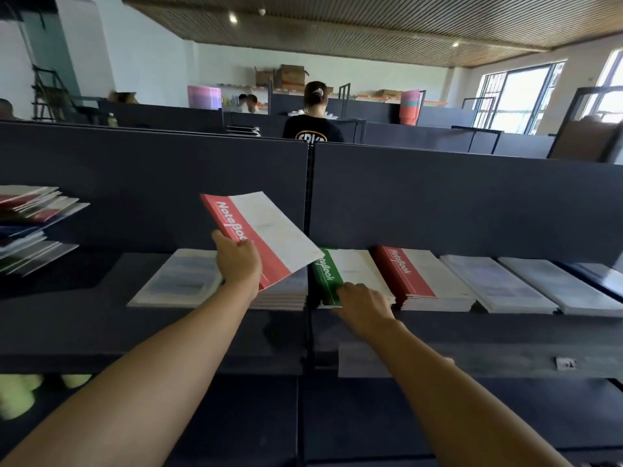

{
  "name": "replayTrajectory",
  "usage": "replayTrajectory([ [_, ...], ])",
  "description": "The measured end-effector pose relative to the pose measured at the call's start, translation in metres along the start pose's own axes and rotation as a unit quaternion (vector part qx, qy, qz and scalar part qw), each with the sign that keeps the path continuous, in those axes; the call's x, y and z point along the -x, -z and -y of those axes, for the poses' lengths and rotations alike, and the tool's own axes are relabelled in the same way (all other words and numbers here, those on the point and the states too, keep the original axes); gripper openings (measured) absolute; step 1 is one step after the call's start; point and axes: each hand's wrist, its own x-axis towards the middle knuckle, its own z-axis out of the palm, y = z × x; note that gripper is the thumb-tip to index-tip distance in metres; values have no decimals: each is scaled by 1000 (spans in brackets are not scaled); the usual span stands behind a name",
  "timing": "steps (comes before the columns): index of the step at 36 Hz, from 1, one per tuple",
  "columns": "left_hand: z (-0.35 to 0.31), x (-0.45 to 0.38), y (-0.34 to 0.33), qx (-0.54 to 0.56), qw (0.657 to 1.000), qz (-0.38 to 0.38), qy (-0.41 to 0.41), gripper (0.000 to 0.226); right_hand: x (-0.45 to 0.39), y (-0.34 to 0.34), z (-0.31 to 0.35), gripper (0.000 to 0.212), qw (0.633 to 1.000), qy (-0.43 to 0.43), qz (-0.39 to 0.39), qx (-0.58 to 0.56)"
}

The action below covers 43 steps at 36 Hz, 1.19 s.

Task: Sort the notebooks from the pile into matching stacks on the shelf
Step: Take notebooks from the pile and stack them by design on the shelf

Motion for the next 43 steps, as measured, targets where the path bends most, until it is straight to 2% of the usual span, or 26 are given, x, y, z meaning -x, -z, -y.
replayTrajectory([
  [2, -1, -2, -5, 36, 999, 11, 30, 31, -1, 2, -7, 61, 999, 4, 36, -37],
  [4, -2, -2, -14, 62, 996, 42, 52, 33, 1, 9, -14, 89, 993, -7, 10, -116],
  [5, -3, -1, -20, 63, 995, 58, 57, 32, 2, 14, -18, 99, 987, -22, -39, -152],
  [7, -4, 2, -33, 42, 995, 79, 51, 31, 3, 19, -25, 106, 971, -50, -173, -157],
  [9, -5, 6, -50, 18, 993, 103, 46, 31, 4, 22, -34, 103, 956, -38, -273, -100],
  [10, -5, 10, -59, 11, 992, 119, 48, 31, 6, 23, -40, 100, 954, -13, -292, -71],
  [14, -11, 27, -97, 20, 976, 210, 52, 34, 14, 18, -61, 78, 949, 99, -298, -4],
  [20, -9, 53, -130, -45, 937, 345, 25, 27, 27, 8, -109, 65, 937, 30, -347, -32],
  [21, -6, 55, -131, -114, 923, 368, -12, 31, 28, 3, -119, 58, 933, 9, -359, -34],
  [22, -3, 56, -131, -224, 893, 384, -66, 39, 30, 1, -128, 53, 930, -14, -366, -37],
  [24, 2, 60, -128, -442, 794, 382, -170, 56, 35, 2, -142, 54, 937, -49, -344, -46],
  [25, 3, 63, -125, -511, 744, 386, -193, 65, 39, 5, -147, 54, 949, -63, -305, -53],
  [27, 6, 69, -121, -585, 667, 426, -180, 81, 42, -1, -161, 50, 977, -75, -195, -34],
  [29, 10, 71, -118, -623, 622, 452, -143, 99, 46, -6, -169, 49, 991, -76, -99, -40],
  [31, 16, 68, -117, -647, 604, 445, -138, 110, 45, -12, -173, 55, 995, -67, -34, -65],
  [33, 20, 65, -116, -648, 603, 440, -150, 107, 42, -16, -176, 59, 996, -50, -10, -78],
  [39, 24, 56, -108, -613, 616, 450, -207, 86, 35, -23, -182, 64, 996, -24, -36, -72],
  [43, 29, 42, -108, -598, 618, 470, -201, 84, 26, -28, -183, 53, 996, -21, -61, -63],
])
